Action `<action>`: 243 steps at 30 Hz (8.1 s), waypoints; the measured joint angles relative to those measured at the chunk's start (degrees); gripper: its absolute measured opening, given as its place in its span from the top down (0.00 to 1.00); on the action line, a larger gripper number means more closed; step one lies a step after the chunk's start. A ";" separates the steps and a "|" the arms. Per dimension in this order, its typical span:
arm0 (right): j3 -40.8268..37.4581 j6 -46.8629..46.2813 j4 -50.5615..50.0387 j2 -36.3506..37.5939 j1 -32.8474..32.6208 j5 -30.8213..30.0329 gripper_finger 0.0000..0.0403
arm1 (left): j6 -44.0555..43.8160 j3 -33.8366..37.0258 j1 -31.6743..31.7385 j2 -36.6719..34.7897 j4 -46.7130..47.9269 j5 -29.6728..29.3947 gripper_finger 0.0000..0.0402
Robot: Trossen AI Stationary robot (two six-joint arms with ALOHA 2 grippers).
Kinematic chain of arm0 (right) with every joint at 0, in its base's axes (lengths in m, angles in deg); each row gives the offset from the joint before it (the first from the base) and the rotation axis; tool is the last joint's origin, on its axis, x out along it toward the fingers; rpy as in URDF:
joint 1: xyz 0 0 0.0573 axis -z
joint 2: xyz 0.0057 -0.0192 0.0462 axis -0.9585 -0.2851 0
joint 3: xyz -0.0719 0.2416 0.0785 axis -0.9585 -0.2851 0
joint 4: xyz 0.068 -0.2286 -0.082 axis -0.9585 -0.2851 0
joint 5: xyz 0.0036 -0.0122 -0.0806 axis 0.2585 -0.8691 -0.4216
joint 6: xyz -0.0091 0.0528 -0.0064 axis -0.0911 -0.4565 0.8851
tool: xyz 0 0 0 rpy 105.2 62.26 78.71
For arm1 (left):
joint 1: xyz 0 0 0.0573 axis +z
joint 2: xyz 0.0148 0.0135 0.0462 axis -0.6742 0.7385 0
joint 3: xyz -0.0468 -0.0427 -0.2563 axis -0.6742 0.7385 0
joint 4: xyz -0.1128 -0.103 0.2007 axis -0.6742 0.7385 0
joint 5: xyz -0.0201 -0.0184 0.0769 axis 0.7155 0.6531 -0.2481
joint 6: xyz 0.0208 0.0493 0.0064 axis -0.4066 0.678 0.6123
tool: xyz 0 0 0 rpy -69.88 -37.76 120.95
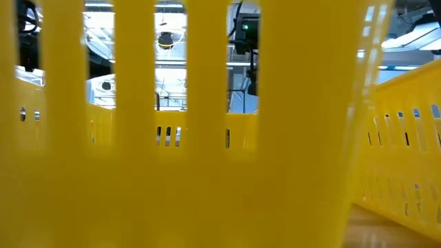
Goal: Stack baskets on shelf by color
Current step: Put the top right green bin on the shelf, then stack the bottom green bin on the green bin on the shelf
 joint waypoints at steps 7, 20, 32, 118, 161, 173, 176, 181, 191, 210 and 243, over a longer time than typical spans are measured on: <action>1.02 -0.21 -1.04 -0.03 -3.55 -0.08 1.00 | 0.00 0.00 0.00 0.00 0.00 0.01 1.00; 3.91 16.37 11.76 -0.53 -5.19 19.08 1.00 | 0.00 0.00 0.00 0.00 0.00 0.10 1.00; 2.73 24.15 9.02 -0.58 1.13 22.20 1.00 | 0.00 0.00 0.00 0.00 0.00 0.31 1.00; 6.77 21.49 -8.91 -0.47 -2.89 10.51 1.00 | -0.32 0.00 0.00 0.00 0.00 0.26 1.00; 3.86 -98.91 -26.83 6.07 -61.32 37.88 0.48 | -4.15 0.00 0.00 1.38 0.04 3.34 1.00; -17.27 -100.58 3.09 5.98 -63.33 41.60 0.48 | -4.67 0.00 0.01 1.38 0.04 3.34 1.00; -18.71 -100.60 2.95 5.98 -63.47 42.19 0.48 | -4.68 0.00 0.00 1.38 0.04 3.34 1.00; -16.75 -100.62 3.41 6.02 -63.02 41.94 0.50 | -4.76 0.00 0.02 1.38 0.04 3.32 1.00; -9.11 -99.40 -7.91 6.03 -62.75 42.00 0.50 | -4.09 0.00 0.00 1.38 0.02 1.62 1.00; -5.62 -99.49 -20.40 7.90 -66.13 40.46 0.51 | -3.67 0.00 0.02 1.38 0.02 1.46 1.00; -22.28 -98.76 2.52 8.07 -63.78 43.77 0.58 | -3.96 0.00 0.02 1.38 0.02 1.84 1.00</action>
